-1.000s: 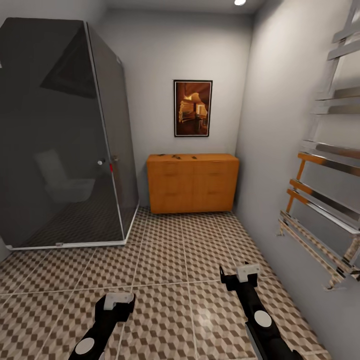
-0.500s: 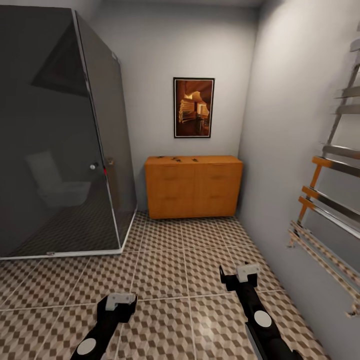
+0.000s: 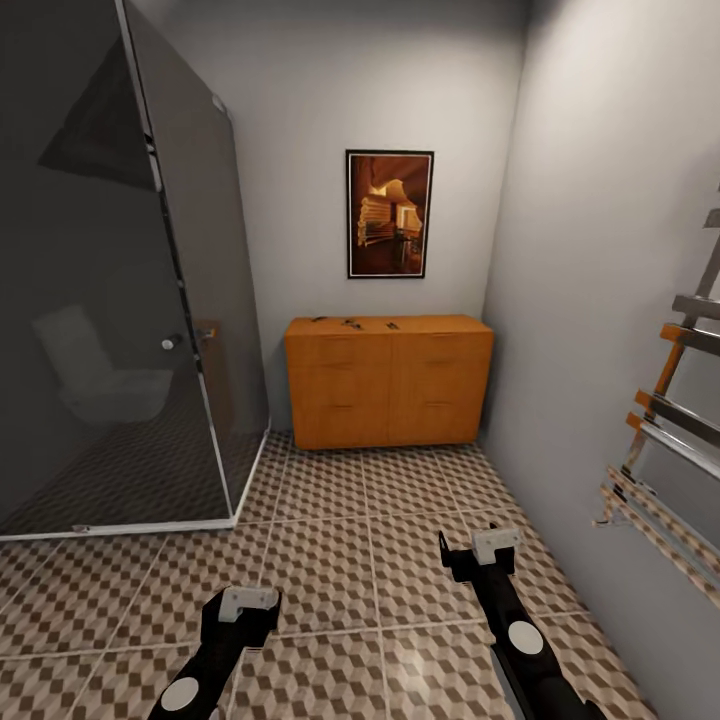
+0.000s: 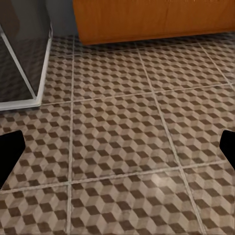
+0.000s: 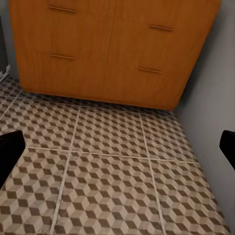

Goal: Take the four mousetraps from the cabinet in the bathroom and place them on the bathroom floor. Make sure all four end up on the same floor surface, and ensure that at least two of them are either under or directly next to the same bathroom sink.

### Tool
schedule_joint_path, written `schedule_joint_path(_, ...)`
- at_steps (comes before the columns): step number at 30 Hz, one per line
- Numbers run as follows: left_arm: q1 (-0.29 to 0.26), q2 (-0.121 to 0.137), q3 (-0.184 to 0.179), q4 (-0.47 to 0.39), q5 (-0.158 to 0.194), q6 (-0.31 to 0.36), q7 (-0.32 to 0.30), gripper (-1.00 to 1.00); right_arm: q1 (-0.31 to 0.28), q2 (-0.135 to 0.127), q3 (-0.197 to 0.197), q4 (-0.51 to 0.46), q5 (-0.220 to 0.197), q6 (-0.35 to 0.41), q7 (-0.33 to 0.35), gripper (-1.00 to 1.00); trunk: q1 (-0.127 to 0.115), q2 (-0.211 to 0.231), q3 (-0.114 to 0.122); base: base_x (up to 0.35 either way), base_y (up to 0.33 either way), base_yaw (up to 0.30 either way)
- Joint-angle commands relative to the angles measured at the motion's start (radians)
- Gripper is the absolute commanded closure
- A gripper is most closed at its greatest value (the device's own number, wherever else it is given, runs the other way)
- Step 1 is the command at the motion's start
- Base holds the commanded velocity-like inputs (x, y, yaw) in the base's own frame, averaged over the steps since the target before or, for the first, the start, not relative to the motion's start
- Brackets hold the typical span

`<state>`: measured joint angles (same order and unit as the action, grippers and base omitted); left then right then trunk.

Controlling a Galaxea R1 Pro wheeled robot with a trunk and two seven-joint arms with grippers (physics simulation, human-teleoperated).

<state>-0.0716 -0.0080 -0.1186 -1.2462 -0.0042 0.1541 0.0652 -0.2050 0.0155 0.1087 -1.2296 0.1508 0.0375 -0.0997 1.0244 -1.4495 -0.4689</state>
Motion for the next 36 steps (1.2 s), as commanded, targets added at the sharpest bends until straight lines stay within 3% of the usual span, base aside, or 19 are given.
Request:
schedule_joint_path(1,0.0,0.0,-0.002,-0.001,0.0,0.005,0.006,-1.0,-0.001,0.0,0.002,-0.001,0.011,0.004,-0.006,-1.0,0.001,-0.001,-0.001,0.335,0.0,0.0)
schedule_joint_path(36,0.0,0.0,-0.003,0.002,0.001,0.005,0.007,-1.0,-0.001,0.0,0.002,-0.001,0.011,0.004,-0.006,-1.0,0.001,-0.001,-0.001,0.334,0.0,0.0)
